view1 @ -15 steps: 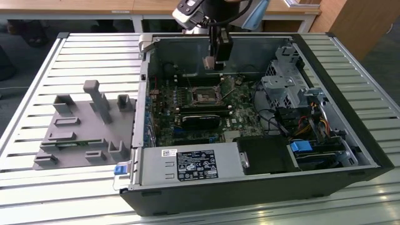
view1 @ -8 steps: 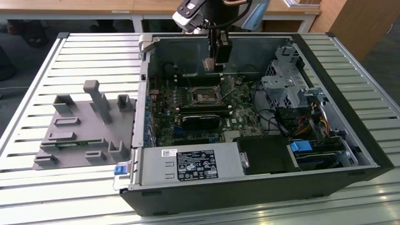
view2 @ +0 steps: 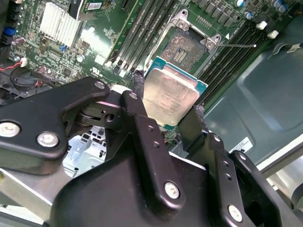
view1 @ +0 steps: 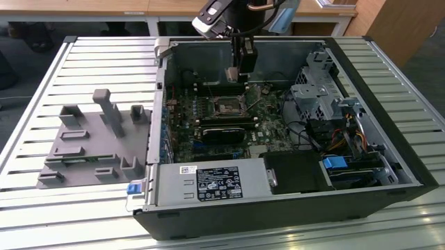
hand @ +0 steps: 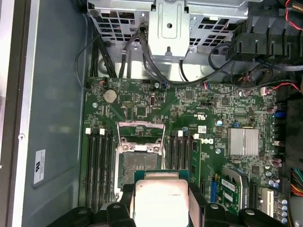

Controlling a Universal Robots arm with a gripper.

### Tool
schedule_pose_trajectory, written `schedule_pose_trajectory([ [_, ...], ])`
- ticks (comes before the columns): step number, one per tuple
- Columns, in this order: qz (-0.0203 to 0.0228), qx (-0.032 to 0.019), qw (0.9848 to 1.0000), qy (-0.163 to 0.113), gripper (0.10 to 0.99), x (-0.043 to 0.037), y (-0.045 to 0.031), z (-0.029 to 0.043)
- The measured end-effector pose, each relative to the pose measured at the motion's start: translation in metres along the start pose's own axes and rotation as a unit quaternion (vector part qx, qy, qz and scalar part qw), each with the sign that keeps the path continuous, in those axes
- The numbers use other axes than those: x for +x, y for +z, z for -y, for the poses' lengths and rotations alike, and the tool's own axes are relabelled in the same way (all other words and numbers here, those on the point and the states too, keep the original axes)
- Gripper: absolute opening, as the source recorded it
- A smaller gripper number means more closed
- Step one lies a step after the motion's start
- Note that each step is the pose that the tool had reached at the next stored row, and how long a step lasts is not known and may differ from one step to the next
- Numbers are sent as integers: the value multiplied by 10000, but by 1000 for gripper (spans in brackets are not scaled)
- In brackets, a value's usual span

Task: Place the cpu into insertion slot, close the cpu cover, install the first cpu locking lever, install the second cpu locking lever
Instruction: 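Place the cpu into insertion slot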

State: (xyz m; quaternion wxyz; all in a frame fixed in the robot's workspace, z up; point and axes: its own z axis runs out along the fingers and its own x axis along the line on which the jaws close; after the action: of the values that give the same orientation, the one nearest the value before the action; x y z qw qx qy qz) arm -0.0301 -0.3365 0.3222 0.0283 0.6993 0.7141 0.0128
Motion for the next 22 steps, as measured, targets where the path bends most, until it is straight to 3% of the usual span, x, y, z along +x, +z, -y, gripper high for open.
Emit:
schedule_pose_trajectory([
  [22, 0, 0, 10000, 0, 537, 14, 226, 13],
])
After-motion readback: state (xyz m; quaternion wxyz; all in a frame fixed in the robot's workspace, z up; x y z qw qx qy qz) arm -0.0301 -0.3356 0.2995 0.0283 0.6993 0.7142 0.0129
